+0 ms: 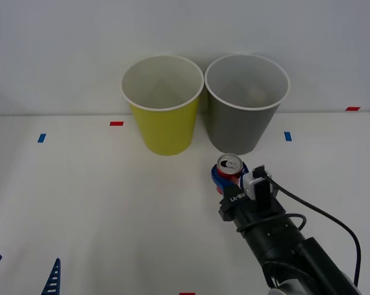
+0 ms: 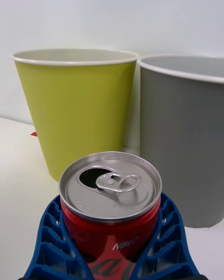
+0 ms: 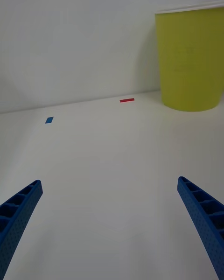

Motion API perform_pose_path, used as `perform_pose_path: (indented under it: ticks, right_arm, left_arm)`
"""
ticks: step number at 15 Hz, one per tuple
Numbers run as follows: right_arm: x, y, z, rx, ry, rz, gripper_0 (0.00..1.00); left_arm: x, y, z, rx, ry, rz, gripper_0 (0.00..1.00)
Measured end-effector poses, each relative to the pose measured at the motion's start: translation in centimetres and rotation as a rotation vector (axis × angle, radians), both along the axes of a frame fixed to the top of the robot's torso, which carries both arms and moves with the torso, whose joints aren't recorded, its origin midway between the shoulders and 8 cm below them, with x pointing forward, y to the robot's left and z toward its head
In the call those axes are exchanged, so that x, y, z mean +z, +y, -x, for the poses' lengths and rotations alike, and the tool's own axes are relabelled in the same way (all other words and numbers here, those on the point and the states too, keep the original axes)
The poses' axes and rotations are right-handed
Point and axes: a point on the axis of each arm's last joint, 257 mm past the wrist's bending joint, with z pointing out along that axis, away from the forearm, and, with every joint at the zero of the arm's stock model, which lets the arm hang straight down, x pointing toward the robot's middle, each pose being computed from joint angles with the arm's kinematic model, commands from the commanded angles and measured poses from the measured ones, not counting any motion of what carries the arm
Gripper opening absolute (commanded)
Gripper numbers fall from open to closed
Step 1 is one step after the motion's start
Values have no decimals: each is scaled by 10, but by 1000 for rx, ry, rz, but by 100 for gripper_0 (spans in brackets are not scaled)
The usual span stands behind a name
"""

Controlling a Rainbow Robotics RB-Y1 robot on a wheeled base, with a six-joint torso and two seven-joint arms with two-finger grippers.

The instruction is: Put cans in the gray bin and PET bottles in the light green bin.

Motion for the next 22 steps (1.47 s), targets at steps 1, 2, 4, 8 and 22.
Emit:
perform_pose_path:
  ticks: [1,2,4,8,22]
  right_arm:
    - [12,-3,1,10,8,12,0]
    - [25,-6,3,20,18,9,0]
    - [48,-11,6,30,40,-1,0]
    - [90,-18,4,9,83,-4,0]
    - [230,-29,-31,-132,102,-210,0]
  left_arm:
    - [0,0,0,0,0,0,100]
    - [0,0,0,0,0,0,100]
    - [0,0,0,0,0,0,100]
    - [0,0,0,0,0,0,100]
    - [0,0,0,0,0,0,100]
